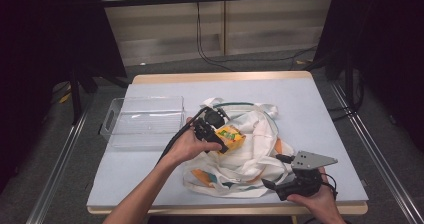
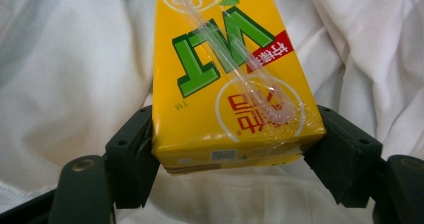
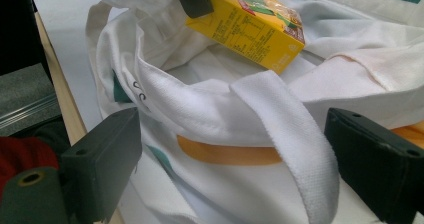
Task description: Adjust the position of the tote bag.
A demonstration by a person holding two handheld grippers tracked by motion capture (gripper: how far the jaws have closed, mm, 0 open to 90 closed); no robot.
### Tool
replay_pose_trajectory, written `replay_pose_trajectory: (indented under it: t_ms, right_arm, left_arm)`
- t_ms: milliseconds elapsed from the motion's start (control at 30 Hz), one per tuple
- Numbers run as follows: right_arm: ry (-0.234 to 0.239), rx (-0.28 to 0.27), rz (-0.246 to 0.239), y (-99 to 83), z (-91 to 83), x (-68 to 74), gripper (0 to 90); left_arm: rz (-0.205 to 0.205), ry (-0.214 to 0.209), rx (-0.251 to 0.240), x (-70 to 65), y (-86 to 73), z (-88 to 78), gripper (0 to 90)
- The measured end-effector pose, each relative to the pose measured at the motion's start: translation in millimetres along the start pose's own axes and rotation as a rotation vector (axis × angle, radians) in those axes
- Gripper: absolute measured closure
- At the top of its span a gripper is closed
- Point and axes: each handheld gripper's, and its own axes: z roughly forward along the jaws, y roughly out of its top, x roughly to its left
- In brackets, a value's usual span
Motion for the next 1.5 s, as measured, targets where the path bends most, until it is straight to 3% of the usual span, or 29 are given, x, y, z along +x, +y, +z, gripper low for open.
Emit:
replay_pose_trajectory:
  t_ms: [33,200,400,600,933,1167,1267,1333,1500]
  right_arm:
    - [0.002,0.000,0.001,0.0,-0.1,0.2,8.7]
    - [0.001,0.005,0.002,-0.6,0.4,0.1,8.5]
    - [0.004,0.003,0.000,-0.6,0.4,0.3,8.5]
    - [0.003,0.008,0.000,-1.0,0.7,0.5,8.1]
    - [0.004,0.009,0.001,-1.0,0.6,0.6,7.9]
    - [0.006,0.008,0.002,-1.2,0.3,0.6,7.9]
    - [0.007,0.007,0.001,-1.1,0.6,0.7,7.8]
    - [0.007,0.006,0.001,-1.0,0.7,1.0,7.7]
    - [0.006,0.005,-0.001,-1.2,1.3,0.9,7.7]
  left_arm:
    - [0.007,0.001,0.027,0.3,0.4,1.9,27.3]
    - [0.027,0.028,0.054,-1.4,-5.9,12.5,27.4]
    - [0.067,0.029,-0.003,-0.1,-13.9,14.9,27.1]
    - [0.063,0.011,-0.099,1.0,-24.4,15.4,25.4]
    - [0.076,-0.010,-0.212,-1.0,-35.6,12.8,14.8]
    - [0.090,-0.005,-0.342,-1.1,-50.1,9.8,11.8]
    - [0.081,0.000,-0.423,-1.6,-58.0,9.7,11.7]
    - [0.101,0.022,-0.453,-1.2,-63.1,10.2,14.1]
    - [0.090,0.042,-0.547,-2.1,-75.6,15.7,18.4]
